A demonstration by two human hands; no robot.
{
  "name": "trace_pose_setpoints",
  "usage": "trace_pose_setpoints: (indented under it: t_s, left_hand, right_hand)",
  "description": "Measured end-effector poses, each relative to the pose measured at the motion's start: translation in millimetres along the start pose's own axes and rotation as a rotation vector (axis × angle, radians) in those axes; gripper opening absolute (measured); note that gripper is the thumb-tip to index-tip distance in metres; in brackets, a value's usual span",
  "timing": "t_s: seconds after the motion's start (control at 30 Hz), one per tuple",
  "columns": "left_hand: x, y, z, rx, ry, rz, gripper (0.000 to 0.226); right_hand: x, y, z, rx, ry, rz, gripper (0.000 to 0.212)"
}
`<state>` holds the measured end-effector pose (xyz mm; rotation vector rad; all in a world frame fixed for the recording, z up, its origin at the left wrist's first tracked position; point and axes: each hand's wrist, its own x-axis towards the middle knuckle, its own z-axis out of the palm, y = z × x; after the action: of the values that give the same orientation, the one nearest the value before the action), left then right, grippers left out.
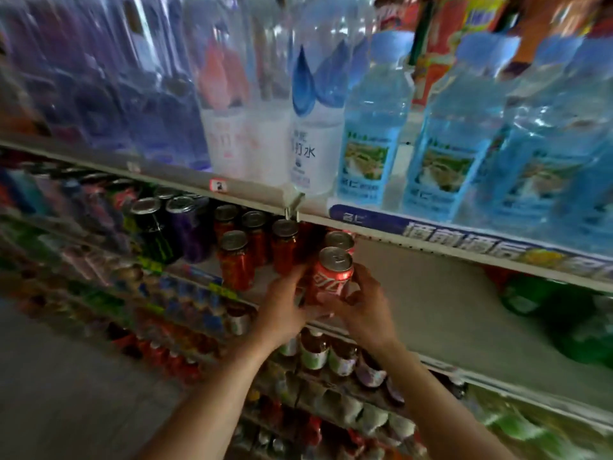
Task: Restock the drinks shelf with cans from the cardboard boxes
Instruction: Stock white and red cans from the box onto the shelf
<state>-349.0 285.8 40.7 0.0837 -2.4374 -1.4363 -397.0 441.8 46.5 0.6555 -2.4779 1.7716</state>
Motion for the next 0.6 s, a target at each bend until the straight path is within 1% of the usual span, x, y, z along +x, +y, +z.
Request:
trace_pose_setpoints:
  t_s: [0.13, 0.23, 0.3, 0.37, 0.5, 0.6]
  left_hand:
    - [-2.1, -9.5, 7.8, 0.021, -0.056, -0.034, 0.079]
    - [-1.5, -14.4, 8.6, 0.033, -0.089, -0.043, 0.069]
    - [0.2, -15.5, 7.9, 0.045, -0.11, -0.037, 0.067]
    - [1.4, -15.9, 6.9, 0.054, -0.142, -0.039, 0.072]
    - [1.9, -14.1, 5.2, 0.057, -0.219, -0.066, 0.078]
    - [3.2, -15.5, 6.1, 0.114, -0.223, -0.058, 0.08]
  right_hand:
    - [1.4, 16.4, 5.3, -0.033, 0.016, 0.033, 0.058]
    - [-2.0, 22.8, 7.3, -0.026, 0.036, 0.042, 0.066]
    - [-1.7, 24.2, 7.1, -0.009, 0.029, 0.053, 0.068]
    - [-1.5, 25.1, 3.8, -0.028, -0.012, 0.085, 0.069]
    - [-2.0, 28.1, -7.2, -0.123, -0.149, 0.127, 0.064]
    - [-2.5, 28.3, -9.5, -0.122, -0.156, 0.134, 0.061]
